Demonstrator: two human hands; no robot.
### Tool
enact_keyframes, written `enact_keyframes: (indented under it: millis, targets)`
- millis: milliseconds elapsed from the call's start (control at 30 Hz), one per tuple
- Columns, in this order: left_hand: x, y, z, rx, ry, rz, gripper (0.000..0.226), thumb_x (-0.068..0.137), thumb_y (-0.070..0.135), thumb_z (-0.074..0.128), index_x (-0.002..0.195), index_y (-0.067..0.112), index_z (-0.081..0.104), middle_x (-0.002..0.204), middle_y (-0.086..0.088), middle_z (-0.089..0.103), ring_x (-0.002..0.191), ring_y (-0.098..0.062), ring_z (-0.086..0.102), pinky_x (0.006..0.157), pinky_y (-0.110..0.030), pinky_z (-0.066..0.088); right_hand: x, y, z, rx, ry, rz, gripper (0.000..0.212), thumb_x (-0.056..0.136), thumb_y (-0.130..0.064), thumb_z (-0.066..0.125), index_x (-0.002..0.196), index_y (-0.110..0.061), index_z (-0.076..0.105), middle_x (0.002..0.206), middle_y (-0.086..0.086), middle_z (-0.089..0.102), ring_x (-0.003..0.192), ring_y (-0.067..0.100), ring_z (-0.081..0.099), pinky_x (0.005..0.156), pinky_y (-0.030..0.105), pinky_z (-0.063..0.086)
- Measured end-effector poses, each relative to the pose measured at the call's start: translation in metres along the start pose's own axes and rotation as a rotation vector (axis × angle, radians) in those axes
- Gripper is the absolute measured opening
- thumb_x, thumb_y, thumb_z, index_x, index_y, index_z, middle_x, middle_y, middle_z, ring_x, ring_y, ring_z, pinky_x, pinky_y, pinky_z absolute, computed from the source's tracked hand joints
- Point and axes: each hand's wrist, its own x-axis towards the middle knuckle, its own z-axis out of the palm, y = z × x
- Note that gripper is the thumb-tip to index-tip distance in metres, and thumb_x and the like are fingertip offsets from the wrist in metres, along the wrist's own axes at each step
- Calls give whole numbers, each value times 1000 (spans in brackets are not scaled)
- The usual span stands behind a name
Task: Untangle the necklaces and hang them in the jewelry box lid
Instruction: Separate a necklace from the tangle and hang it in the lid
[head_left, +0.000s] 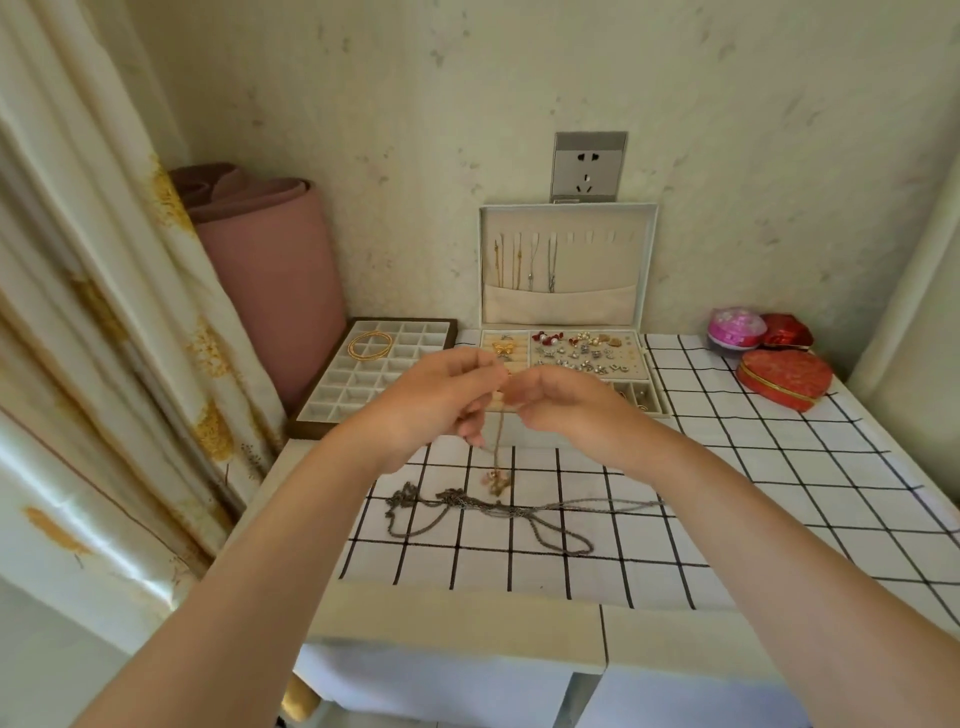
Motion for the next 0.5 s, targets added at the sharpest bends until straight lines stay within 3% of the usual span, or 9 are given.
enact_keyframes:
  millis: [67,133,200,267,300,400,500]
  targets:
    - [4,8,10,111,-8,29,17,100,19,53,86,11,59,57,6,43,46,-11,40,51,-26,48,-2,-9,2,192,-35,-31,35,91,-13,58,125,-22,62,113,-2,73,111,14,67,103,40,47]
    - [8,12,15,187,16,38,17,99,19,55,85,11,63,58,4,46,44,-10,39,42,-22,38,-3,-14,1,287,-24,-57,28,95,-7,55,121,-15,64,98,6,74,92,22,71,95,44,54]
    - [14,14,17,286,72,36,16,95,22,61,88,9,66,56,6,46,43,-9,38,40,-20,33,-4,-14,0,201,26,-91,19,97,-6,55,100,-17,70,72,5,64,67,22,63,86,47,59]
    - [19,14,15,398,117,47,18,90,29,68,88,12,70,53,12,46,43,-4,38,42,-17,33,-6,-11,-3,112,45,-89,34,99,-11,55,74,-28,70,55,1,49,53,14,50,81,48,60]
    - [20,14,12,451,121,52,21,87,34,71,86,14,71,52,14,46,43,-3,38,45,-16,33,-7,-10,-4,101,46,-79,37,100,-12,55,71,-30,71,51,-4,43,50,11,45,78,46,61]
    - [21,13,3,604,66,6,34,81,48,73,81,14,73,58,9,50,51,-4,43,53,-19,36,-8,-6,-10,37,92,-44,25,102,-15,52,97,-18,77,42,-16,40,44,5,42,64,36,56]
    - [20,9,-8,691,57,-92,41,84,46,71,76,7,69,56,6,51,50,-4,47,57,-21,39,-12,-5,-21,-26,168,1,27,103,-15,50,102,-14,77,39,-24,46,42,-3,47,60,18,40]
